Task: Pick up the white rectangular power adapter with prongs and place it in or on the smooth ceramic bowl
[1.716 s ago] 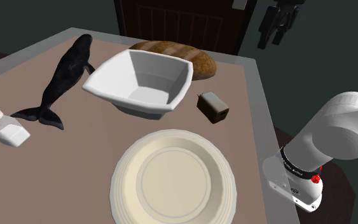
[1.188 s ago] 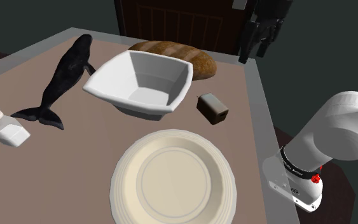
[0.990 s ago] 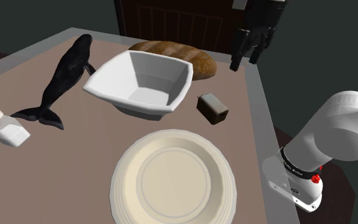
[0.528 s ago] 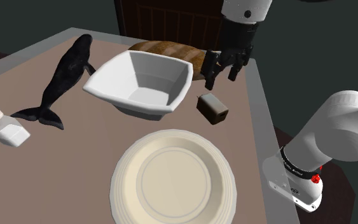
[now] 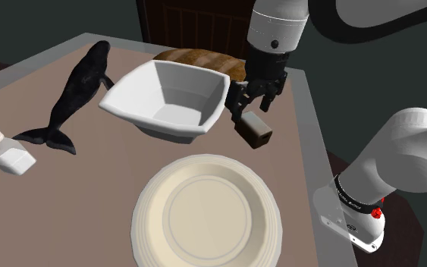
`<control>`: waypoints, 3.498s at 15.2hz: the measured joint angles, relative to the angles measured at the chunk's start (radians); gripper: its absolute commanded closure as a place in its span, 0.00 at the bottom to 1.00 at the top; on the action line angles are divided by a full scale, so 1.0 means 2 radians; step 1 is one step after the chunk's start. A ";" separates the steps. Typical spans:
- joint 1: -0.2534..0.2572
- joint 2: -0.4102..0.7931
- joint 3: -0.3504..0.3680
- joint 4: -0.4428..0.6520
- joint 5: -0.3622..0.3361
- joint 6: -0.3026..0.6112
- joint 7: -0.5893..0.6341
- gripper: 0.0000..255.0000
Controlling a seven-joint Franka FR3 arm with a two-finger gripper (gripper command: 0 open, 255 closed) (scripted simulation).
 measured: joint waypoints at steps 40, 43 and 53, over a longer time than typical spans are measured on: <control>-0.008 0.002 -0.023 0.114 -0.019 -0.112 0.007 1.00; -0.010 0.010 -0.026 0.142 -0.023 -0.132 0.010 1.00; -0.017 0.039 -0.029 0.227 -0.033 -0.188 0.019 1.00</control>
